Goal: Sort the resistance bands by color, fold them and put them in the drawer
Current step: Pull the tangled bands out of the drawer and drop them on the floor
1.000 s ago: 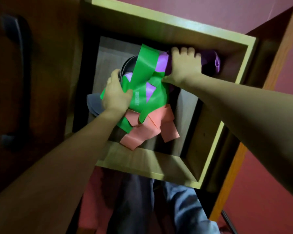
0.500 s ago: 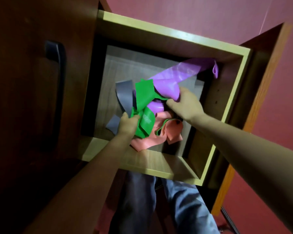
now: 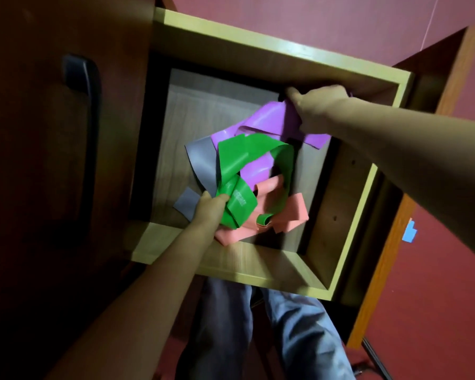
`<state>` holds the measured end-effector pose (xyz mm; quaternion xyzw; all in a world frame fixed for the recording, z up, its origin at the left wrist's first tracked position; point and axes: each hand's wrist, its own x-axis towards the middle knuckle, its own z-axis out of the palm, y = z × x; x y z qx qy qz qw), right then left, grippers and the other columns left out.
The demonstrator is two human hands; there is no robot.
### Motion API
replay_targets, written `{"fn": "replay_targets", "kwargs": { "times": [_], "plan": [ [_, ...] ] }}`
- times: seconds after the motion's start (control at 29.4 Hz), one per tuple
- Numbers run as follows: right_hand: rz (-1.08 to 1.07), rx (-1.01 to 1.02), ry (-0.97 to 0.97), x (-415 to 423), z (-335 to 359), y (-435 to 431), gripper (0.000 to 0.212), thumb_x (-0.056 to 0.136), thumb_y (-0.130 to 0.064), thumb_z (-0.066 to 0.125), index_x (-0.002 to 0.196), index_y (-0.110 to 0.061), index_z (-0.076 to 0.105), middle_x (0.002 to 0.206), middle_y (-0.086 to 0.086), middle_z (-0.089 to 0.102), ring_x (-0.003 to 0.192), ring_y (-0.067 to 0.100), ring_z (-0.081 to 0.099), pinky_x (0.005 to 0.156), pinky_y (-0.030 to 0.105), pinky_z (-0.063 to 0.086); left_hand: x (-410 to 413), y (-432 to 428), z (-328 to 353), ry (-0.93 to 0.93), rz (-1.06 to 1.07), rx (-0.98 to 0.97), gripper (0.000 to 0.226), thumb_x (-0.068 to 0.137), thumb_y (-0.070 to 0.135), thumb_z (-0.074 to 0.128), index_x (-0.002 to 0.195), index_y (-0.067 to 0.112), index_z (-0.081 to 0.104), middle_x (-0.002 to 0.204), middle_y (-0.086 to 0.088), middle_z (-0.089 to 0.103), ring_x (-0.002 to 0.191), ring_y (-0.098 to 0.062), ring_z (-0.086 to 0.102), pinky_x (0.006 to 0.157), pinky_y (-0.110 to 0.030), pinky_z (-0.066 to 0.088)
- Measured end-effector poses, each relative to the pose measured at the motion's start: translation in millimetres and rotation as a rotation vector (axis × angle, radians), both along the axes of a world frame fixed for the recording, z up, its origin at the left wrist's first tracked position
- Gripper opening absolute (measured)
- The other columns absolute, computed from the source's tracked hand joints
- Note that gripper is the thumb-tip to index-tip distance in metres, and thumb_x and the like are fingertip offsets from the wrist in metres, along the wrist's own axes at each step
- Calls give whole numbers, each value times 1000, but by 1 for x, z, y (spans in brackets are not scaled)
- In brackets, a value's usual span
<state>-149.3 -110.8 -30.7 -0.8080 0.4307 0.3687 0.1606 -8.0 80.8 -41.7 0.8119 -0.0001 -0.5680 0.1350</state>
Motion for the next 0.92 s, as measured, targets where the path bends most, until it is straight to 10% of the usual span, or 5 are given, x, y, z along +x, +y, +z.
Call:
{"fn": "replay_targets", "kwargs": {
  "times": [0.37,0.51,0.61,0.71,0.92],
  "plan": [
    [109,-82,-88,-3,3,6,31,83,-14,56,109,2,56,110,24,61,106,39,54,72,37,36,2,-4,6,35,39,-18,4,87,4,49,89,6,47,109,-25,57,93,-30,57,68,-30,44],
    [279,-115,-283,-12,11,31,50,70,-42,46,84,2,66,90,23,59,95,37,52,86,42,37,2,-6,8,50,152,-35,8,88,0,46,91,7,46,101,-18,51,90,-26,52,60,-30,45],
    [-278,165,-337,-20,17,71,34,74,-40,49,79,-9,62,99,18,50,97,31,48,84,38,35,4,-1,-1,78,252,7,32,87,4,48,118,-2,47,115,-20,56,101,-35,58,85,-50,51],
    [-685,405,-456,-21,11,126,23,74,-16,64,65,-17,43,93,9,40,83,22,44,77,32,37,3,3,1,131,304,28,12,89,12,46,92,4,55,93,-18,60,81,-28,59,71,-37,51],
    [-1603,383,-692,-3,9,179,31,79,-1,58,71,-20,35,65,1,42,58,15,42,50,22,40,-28,7,5,90,407,-43,30,84,1,46,113,-6,51,117,-28,57,108,-40,57,89,-48,48]
  ]
}}
